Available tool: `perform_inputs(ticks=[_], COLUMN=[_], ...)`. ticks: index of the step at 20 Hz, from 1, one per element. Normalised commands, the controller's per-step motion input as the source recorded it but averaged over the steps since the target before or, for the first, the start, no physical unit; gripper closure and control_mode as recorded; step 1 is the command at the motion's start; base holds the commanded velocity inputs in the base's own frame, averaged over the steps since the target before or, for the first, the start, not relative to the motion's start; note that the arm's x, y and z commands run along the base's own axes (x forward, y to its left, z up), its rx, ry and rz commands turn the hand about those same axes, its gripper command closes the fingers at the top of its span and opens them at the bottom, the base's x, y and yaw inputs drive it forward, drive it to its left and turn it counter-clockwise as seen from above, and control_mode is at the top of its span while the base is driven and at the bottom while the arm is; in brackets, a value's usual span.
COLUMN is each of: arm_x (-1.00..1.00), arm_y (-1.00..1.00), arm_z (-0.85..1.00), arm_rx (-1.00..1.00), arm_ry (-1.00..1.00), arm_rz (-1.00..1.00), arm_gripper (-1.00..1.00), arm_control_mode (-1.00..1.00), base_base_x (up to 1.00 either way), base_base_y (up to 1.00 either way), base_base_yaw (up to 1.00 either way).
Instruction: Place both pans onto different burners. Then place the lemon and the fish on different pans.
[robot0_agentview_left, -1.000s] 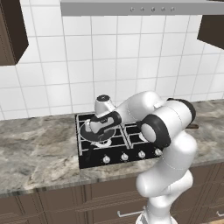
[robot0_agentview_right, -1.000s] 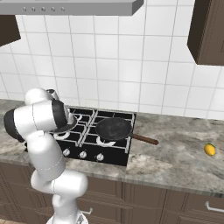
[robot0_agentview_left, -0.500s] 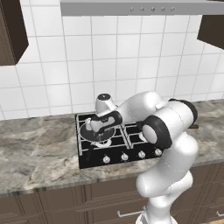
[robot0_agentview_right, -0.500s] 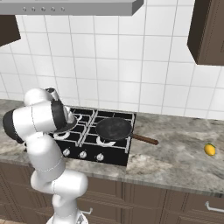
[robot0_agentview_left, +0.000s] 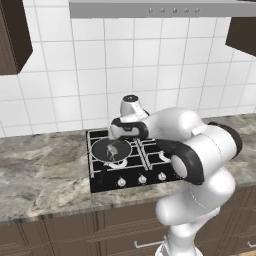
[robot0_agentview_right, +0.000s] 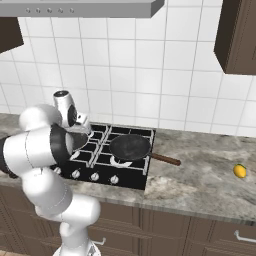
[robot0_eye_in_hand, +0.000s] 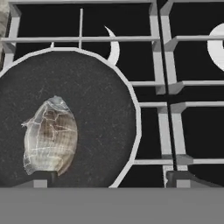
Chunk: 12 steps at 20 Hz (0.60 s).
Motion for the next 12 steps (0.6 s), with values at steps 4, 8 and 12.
perform_inputs(ticks=[4,8,12], arm_x=[-0.29,-0.24,-0.22], arm_y=[-0.72,-0.73,-0.75], arm_z=[0.33,0.31,0.36], arm_rx=[0.0,-0.01,0.0], arm_ry=[0.0,0.0,0.0], arm_rz=[0.0,0.0,0.0], arm_gripper=[-1.0,-1.0,-1.0], arm_control_mode=[-1.0,-1.0,-1.0], base_base_x=[0.0,0.0,0.0], base_base_y=[0.0,0.0,0.0], base_base_yaw=[0.0,0.0,0.0])
